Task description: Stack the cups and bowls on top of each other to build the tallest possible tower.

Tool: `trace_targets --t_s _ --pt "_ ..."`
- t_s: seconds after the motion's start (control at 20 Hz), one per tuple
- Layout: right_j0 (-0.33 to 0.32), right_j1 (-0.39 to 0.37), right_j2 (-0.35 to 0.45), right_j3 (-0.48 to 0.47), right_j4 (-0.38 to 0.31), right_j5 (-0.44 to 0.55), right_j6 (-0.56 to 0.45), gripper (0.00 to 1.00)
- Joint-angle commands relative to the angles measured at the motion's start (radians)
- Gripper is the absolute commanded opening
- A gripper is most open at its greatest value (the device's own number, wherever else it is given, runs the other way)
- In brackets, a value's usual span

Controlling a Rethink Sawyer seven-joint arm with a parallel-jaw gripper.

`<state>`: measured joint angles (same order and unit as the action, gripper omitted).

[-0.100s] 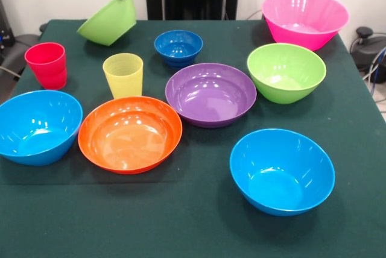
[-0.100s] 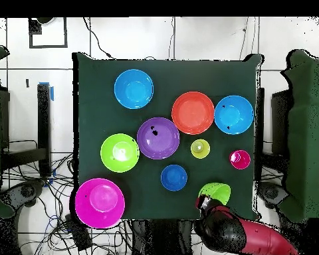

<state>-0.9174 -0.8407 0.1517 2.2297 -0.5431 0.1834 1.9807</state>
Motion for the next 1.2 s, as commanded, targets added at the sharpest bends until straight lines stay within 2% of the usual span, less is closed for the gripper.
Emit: trace_targets --t_s 0.05,0.75,1.2 --pt "0.033 -0.010 0.090 0.030 0.035 0.127 0.003 0.00" --pt "0.050 -0.040 0.095 0.038 0.061 0.153 0.018 0.00" --pt "0.048 -0.008 0.083 0.017 0.024 0.116 0.010 0.00"
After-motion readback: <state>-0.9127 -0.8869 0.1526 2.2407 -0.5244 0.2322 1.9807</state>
